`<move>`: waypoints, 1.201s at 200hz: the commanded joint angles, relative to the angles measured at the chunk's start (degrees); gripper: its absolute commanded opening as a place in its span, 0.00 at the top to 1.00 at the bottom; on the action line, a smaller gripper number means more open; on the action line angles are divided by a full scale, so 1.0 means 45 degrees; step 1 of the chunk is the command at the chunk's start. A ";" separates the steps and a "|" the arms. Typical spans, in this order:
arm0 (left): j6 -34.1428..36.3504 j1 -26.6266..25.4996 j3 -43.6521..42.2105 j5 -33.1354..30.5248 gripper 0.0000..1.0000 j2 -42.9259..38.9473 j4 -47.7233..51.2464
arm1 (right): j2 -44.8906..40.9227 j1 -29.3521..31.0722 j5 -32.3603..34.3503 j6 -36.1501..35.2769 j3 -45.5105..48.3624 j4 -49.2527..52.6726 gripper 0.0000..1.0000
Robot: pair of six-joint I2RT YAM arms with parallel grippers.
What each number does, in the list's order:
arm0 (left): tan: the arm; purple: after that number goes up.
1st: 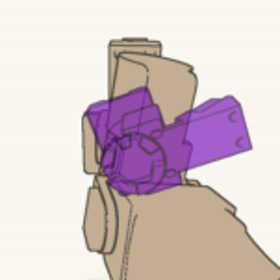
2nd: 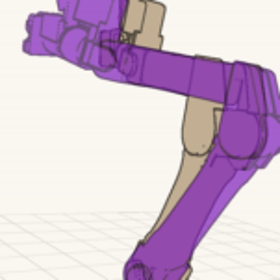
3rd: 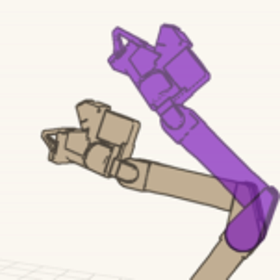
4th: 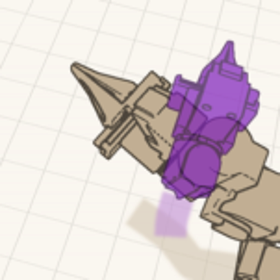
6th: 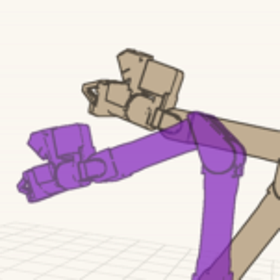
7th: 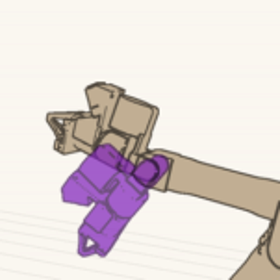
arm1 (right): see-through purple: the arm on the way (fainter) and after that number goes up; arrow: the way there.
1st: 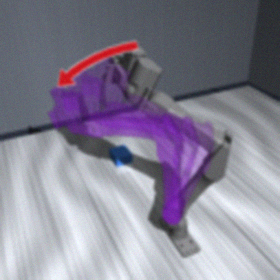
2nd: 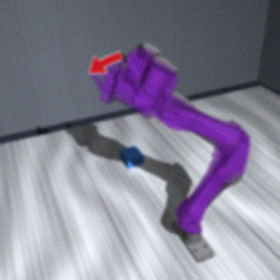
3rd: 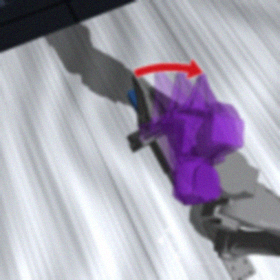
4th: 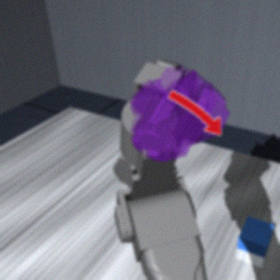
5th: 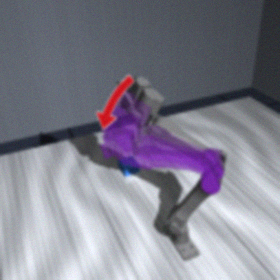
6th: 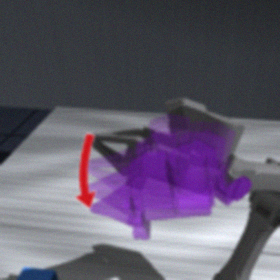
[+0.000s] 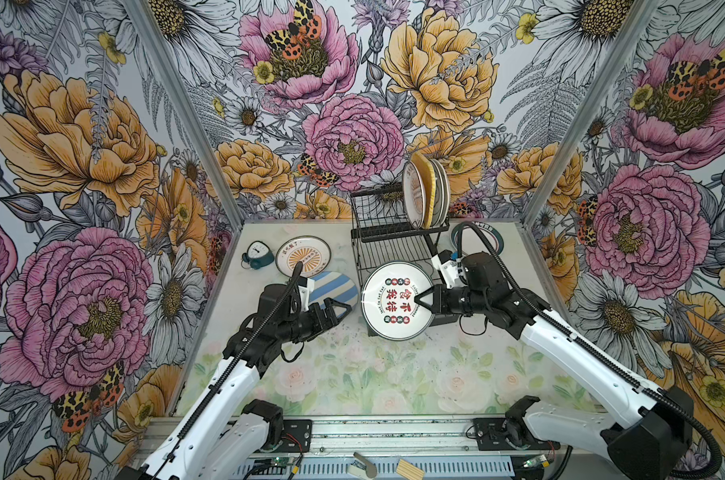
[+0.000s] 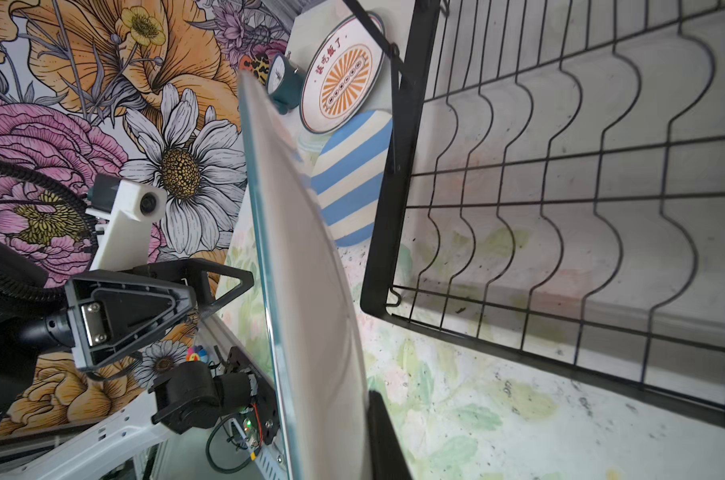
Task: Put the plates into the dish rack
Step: 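Release the left gripper and carry the red-text plate with the right gripper into the rack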
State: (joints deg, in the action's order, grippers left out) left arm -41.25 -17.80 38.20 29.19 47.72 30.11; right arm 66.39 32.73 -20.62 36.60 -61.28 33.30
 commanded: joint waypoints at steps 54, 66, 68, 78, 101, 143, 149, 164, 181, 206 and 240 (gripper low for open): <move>0.1052 -0.0140 0.0798 -0.2387 0.01 0.0631 0.1161 | 0.1156 0.2205 0.8860 -0.1867 -0.5798 0.1426 1.00; 0.1120 -0.0162 0.0846 -0.2488 0.01 0.0756 0.1159 | 0.1762 0.2400 0.9683 -0.2331 -0.6676 0.1436 1.00; 0.1135 -0.0159 0.0848 -0.2499 0.01 0.0775 0.1146 | 0.1870 0.2435 0.9813 -0.2415 -0.6832 0.1430 1.00; 0.1160 -0.0180 0.0848 -0.2507 0.02 0.0837 0.1063 | 0.2437 0.2554 1.0501 -0.2838 -0.7576 0.1425 1.00; 0.1141 -0.0204 0.0770 -0.2467 0.01 0.0917 0.0735 | 0.3773 0.2654 1.2015 -0.3877 -0.9203 0.1380 1.00; 0.0931 -0.0272 0.0541 -0.2444 0.01 0.1091 0.0207 | 0.6161 0.2576 1.4117 -0.5495 -1.1749 0.0789 1.00; 0.0907 -0.0282 0.0507 -0.2444 0.01 0.1113 0.0133 | 0.6422 0.2554 1.4309 -0.5605 -1.1984 0.0667 1.00; 0.0848 -0.0295 0.0414 -0.2463 0.01 0.1162 0.0046 | 0.6980 0.2408 1.4687 -0.5861 -1.2389 0.0303 1.00; 0.0827 -0.0319 0.0353 -0.2510 0.01 0.1191 -0.0033 | 0.7525 0.2214 1.4871 -0.6197 -1.2664 -0.0180 1.00; 0.0799 -0.0320 0.0310 -0.2555 0.01 0.1266 -0.0171 | 0.8251 0.1919 1.4878 -0.6712 -1.3098 -0.0785 1.00; 0.0750 -0.0296 0.0297 -0.2560 0.01 0.1481 -0.0342 | 0.9197 0.1552 1.4897 -0.7237 -1.3927 -0.0917 1.00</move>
State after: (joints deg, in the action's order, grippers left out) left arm -37.52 -18.90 40.18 18.83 53.76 30.65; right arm 106.26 40.75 44.01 6.70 -119.77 34.09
